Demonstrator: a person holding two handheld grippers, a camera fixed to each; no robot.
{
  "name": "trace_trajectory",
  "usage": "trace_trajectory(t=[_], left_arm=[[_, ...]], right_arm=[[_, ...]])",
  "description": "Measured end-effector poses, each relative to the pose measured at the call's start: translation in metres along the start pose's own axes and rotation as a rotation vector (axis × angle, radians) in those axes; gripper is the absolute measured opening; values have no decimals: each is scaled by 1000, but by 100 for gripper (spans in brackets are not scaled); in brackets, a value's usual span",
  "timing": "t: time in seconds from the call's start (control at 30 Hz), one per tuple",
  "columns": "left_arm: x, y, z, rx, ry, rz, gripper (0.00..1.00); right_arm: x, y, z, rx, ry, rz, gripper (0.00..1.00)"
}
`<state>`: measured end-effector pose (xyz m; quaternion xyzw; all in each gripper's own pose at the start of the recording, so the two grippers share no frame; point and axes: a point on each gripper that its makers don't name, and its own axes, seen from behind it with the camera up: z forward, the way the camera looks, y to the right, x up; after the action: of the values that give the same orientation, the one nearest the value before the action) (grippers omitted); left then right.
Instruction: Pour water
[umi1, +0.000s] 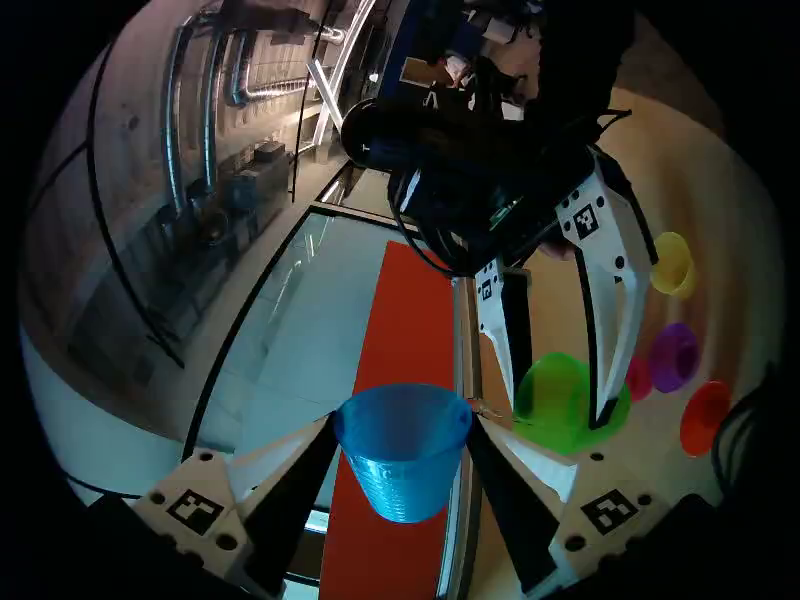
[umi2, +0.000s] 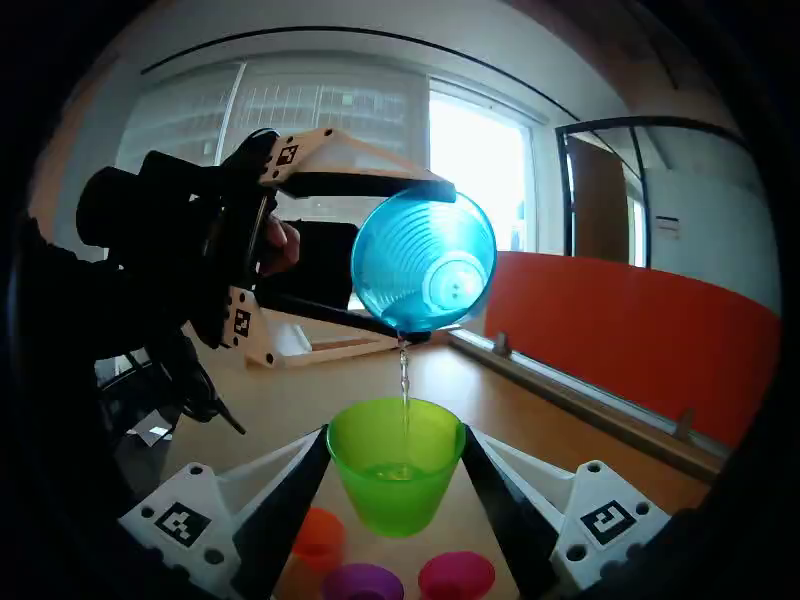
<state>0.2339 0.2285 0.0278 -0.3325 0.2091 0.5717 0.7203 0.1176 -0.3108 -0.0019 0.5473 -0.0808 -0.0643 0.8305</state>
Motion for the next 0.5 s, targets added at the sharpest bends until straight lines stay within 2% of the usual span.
trace_trajectory(t=[0.5], left_arm=[[2,0,-1,2,1,28,89]], right_arm=[[0,1,1,-3,-1,-2,94]])
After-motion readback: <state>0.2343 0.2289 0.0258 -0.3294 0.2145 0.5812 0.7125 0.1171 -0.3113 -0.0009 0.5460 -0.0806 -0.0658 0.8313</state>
